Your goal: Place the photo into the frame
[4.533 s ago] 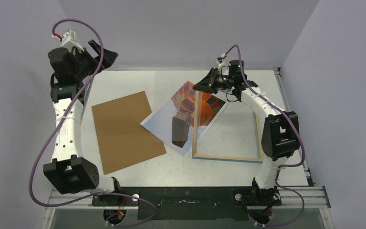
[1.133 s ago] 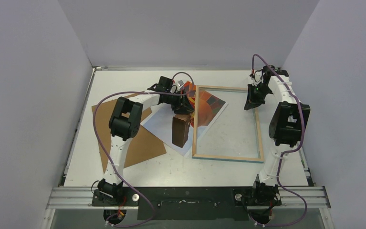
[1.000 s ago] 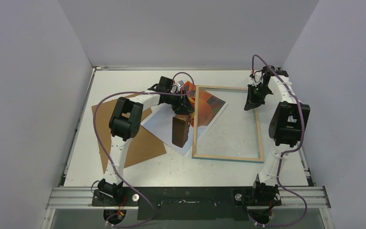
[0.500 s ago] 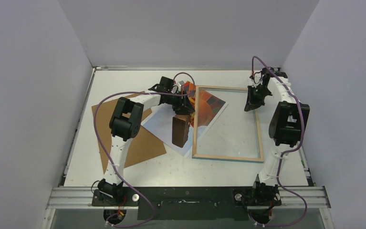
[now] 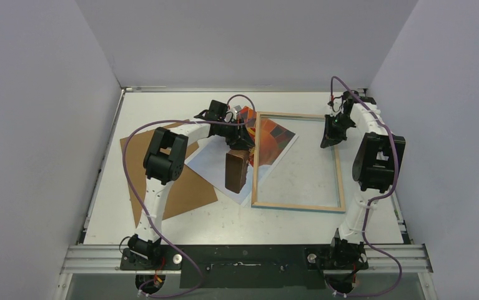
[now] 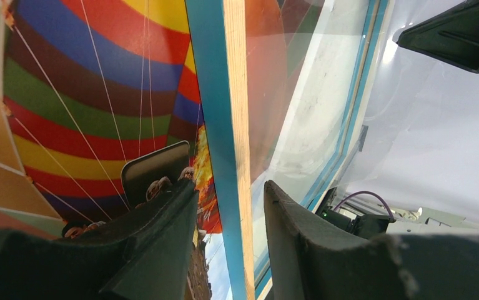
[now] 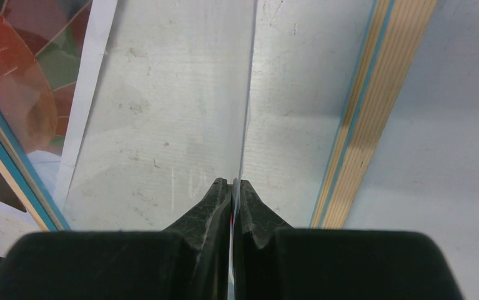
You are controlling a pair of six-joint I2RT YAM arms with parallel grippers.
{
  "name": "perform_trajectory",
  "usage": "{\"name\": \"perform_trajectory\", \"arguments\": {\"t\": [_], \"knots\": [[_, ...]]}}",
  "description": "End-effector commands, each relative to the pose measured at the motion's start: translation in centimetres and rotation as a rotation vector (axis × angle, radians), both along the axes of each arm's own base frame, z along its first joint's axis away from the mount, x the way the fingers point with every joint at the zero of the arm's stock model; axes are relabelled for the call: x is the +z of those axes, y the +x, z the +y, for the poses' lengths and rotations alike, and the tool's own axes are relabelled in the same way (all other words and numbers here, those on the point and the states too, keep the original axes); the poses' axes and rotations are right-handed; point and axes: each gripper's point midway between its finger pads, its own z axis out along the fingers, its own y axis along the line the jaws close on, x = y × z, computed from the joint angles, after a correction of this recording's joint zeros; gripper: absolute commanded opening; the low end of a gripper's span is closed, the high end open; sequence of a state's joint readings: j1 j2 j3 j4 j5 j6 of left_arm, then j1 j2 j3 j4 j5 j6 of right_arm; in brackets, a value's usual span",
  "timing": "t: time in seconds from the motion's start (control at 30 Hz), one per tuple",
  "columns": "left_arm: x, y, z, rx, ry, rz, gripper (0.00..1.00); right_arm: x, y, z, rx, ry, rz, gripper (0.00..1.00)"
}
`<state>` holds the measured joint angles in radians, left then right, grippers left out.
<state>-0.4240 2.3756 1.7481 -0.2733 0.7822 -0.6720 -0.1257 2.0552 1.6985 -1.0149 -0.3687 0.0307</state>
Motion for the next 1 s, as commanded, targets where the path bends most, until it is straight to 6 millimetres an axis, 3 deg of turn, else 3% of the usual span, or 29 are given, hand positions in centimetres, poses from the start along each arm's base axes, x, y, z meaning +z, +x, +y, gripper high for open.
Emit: {"name": "perform_trajectory", "arguments": {"t": [0.0, 0.67, 0.97], "knots": [[0.8, 1.0, -0.7, -0.015, -0.022, -0.053, 0.41, 1.3, 0.2, -1.4, -0.014, -0.064, -0.046, 0.00], [0.6, 0.9, -0.4, -0.021, -0.001, -0.064, 0.41, 2.8, 0.9, 2.6, 0.063, 0.163, -0.185, 0.05], [0.4, 1.6, 1.3, 0.010, 0.095, -0.102, 0.48, 1.8, 0.9, 4.3, 0.021, 0.244, -0.200, 0.09]]}}
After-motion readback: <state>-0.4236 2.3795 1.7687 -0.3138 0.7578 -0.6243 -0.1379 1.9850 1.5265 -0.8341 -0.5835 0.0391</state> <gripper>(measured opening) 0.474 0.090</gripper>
